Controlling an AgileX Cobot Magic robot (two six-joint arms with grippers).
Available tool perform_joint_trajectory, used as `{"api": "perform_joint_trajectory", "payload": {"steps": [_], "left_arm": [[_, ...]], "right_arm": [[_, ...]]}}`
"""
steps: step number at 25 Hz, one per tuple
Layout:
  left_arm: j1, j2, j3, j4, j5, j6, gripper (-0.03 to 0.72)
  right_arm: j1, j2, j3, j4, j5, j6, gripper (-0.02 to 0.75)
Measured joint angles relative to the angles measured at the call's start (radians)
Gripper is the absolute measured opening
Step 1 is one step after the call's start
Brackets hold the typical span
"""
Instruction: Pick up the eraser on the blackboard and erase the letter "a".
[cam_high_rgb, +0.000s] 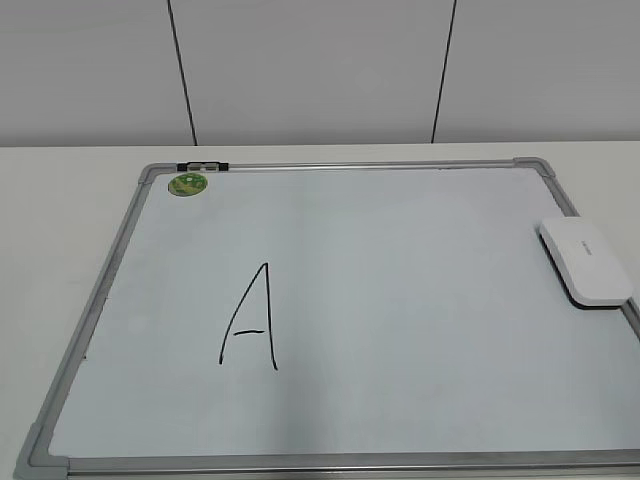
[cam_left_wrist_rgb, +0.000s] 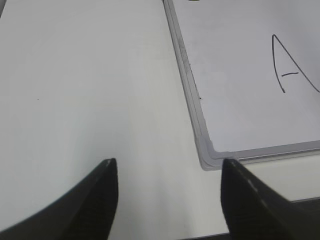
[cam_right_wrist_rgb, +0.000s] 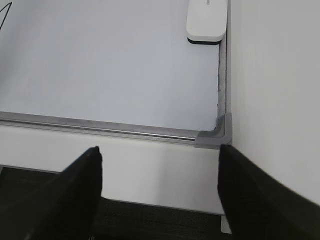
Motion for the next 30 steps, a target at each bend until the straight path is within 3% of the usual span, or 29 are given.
{"api": "perform_joint_trajectory", "payload": {"steps": [10,20,30], "left_arm": [[0.007,-0.01,0.0,0.0,-0.002,0.0,0.473],[0.14,-0.083,0.0,0.0,-0.002,-0.002,0.473],[0.144,-0.087,0.0,0.0,-0.002,-0.002,0.473]], "right_arm": [[-0.01,-0.041,0.0,0.002,0.0,0.0,0.536],[-0.138,-0.134,0.0,0.002,-0.002,0.0,0.536],[-0.14,-0.136,0.0,0.002,-0.002,0.0,0.536]]}}
